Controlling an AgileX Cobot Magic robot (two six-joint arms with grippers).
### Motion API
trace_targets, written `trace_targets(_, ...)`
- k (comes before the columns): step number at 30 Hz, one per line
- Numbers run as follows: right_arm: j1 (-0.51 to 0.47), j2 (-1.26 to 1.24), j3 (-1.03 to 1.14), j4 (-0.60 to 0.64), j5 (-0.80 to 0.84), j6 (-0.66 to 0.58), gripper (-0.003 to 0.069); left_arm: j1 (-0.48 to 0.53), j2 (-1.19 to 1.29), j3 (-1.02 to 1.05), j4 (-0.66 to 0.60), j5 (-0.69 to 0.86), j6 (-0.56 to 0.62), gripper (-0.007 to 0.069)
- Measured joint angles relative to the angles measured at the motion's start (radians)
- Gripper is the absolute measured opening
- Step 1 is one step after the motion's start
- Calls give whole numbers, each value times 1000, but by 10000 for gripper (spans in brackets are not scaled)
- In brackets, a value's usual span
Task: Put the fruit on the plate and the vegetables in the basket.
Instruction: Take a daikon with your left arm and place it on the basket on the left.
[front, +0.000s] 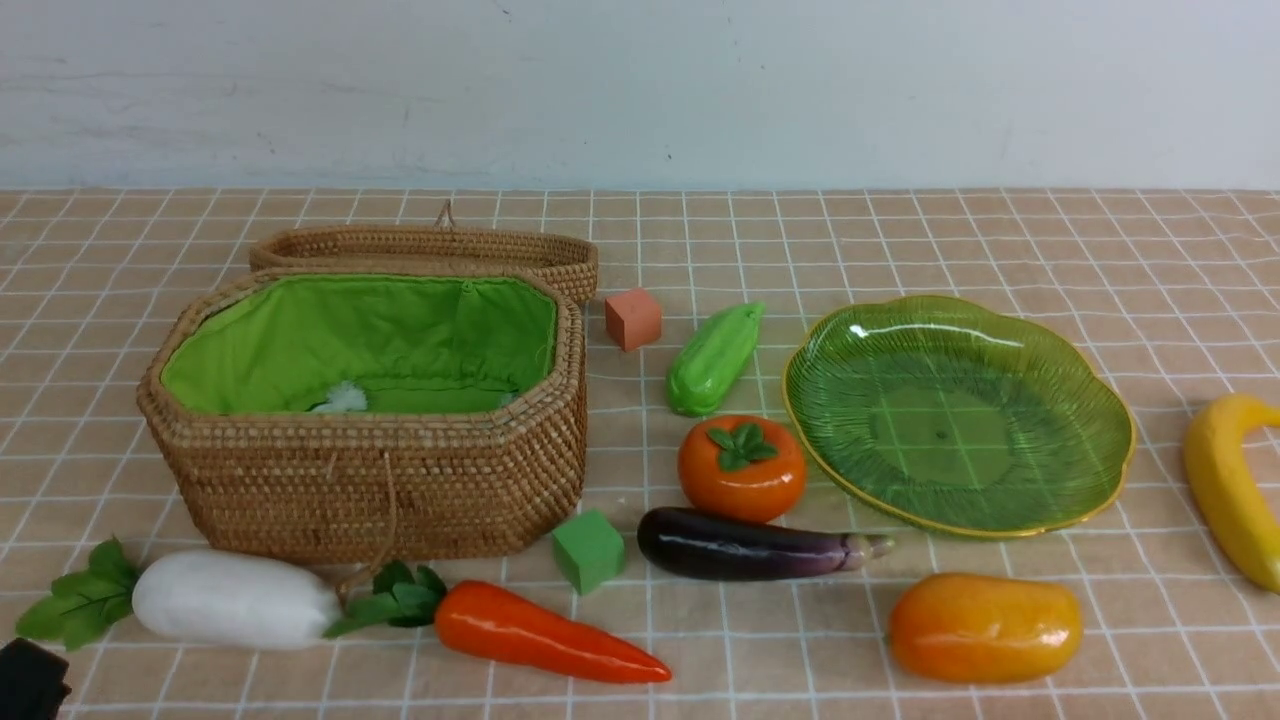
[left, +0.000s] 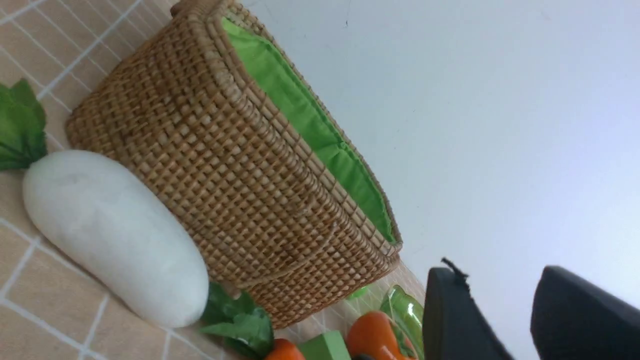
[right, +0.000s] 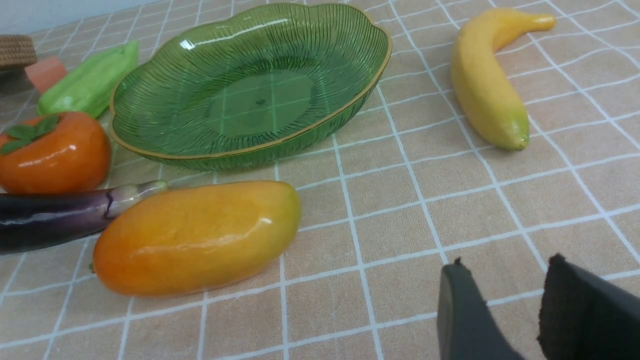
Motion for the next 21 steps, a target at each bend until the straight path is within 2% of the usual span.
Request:
trace_targets(3, 0, 0, 0, 0, 0, 0, 242, 0, 0, -82, 22, 81, 43, 164)
trace_targets(8, 0, 0, 0, -22, -10, -3, 242, 0, 127, -263, 95, 301, 184, -11)
trace_targets(9, 0, 0, 1, -33, -19, 1, 242, 0, 176, -305, 103, 381, 223, -13)
trace_targets(10, 0, 0, 1, -33, -21, 5, 242, 0, 196, -323, 103, 396, 230, -13)
trace_targets(11, 0, 0, 6, -12, -44, 34, 242, 0, 260, -378, 109, 495, 280, -13)
trace_targets(12, 0, 0, 9, 33, -72, 80, 242, 0, 337, -444, 113, 620, 326, -13)
trace_targets(14, 0, 0, 10, 87, -105, 131, 242, 0, 392, -489, 118, 724, 376, -13)
trace_targets(16, 0, 0, 10, 178, -208, 214, 242, 0, 518, -587, 139, 891, 477, -13)
trace_targets(19, 0, 0, 10, 237, -304, 265, 237, 0, 608, -648, 154, 939, 534, -13)
trace_targets(21, 4, 0, -14, 276, -274, 286, 218, 0, 661, -679, 157, 953, 552, -13)
